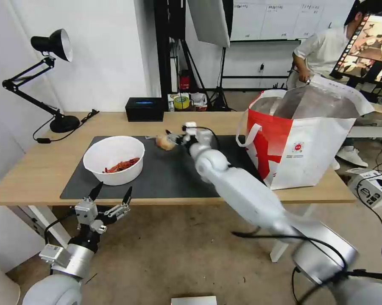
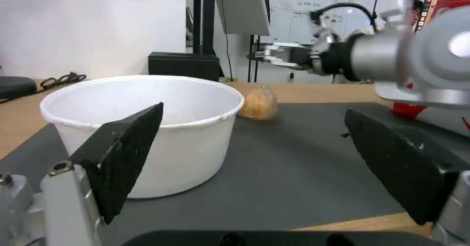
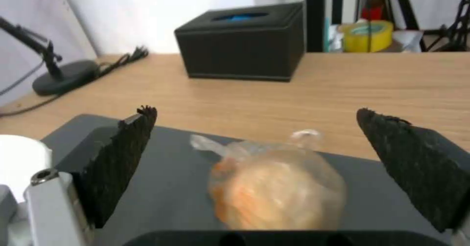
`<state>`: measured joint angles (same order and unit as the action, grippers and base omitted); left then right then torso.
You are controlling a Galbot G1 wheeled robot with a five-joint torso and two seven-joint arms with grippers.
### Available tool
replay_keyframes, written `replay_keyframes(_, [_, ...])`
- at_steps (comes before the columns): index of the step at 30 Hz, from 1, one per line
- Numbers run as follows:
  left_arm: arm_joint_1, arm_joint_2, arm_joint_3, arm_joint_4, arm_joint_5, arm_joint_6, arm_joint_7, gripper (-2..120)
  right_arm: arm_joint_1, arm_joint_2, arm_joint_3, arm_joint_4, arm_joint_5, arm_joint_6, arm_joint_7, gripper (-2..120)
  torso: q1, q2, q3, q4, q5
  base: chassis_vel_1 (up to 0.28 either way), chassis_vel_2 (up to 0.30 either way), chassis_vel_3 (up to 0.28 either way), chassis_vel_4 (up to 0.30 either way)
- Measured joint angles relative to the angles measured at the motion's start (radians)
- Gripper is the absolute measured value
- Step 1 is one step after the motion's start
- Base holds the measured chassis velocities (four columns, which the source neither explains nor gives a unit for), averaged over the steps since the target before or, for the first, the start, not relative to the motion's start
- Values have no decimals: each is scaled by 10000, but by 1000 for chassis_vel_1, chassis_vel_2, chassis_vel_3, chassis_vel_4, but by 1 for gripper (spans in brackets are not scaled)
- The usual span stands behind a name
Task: Pick up the trash from the table and place it into the takeout bag.
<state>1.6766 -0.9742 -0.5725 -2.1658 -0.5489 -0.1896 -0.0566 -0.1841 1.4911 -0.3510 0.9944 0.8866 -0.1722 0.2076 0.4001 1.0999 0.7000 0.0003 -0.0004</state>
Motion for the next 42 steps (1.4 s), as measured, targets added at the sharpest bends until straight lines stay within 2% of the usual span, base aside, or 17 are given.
replay_keyframes(2, [3, 15, -26, 35, -16, 0, -1, 100, 327, 521, 43, -839, -395, -420, -46, 100, -1, 0, 0, -4, 1, 0, 0, 0, 0])
replay_keyframes(7, [-17, 17, -22, 82, -24, -4, 0, 100, 573, 854, 57, -1543, -818, -677, -38, 100, 0, 0, 0, 0, 2, 0, 0, 0, 0])
replay_keyframes(9, [-47, 5, 19, 95, -24, -8, 3, 100, 748, 890, -39, -1971, -990, -835, -181, 100, -1, 0, 0, -6, 2, 0, 0, 0, 0])
replay_keyframes(22, [-18, -104, 48, 112, 18, -36, 17, 100, 1022, 857, -301, -2790, -953, -1297, -1379, 100, -1, 0, 0, -4, 4, 0, 0, 0, 0])
replay_keyframes(35, [20, -226, 57, 54, 69, -58, 31, 100, 1177, 847, -578, -3318, -995, -1104, -2626, 100, -1, 0, 0, -4, 4, 0, 0, 0, 0])
replay_keyframes(42, [57, -262, 37, 14, 76, -74, 36, 100, 1255, 848, -709, -3449, -1101, -990, -2838, 100, -1, 1, 0, -3, 4, 0, 0, 0, 0])
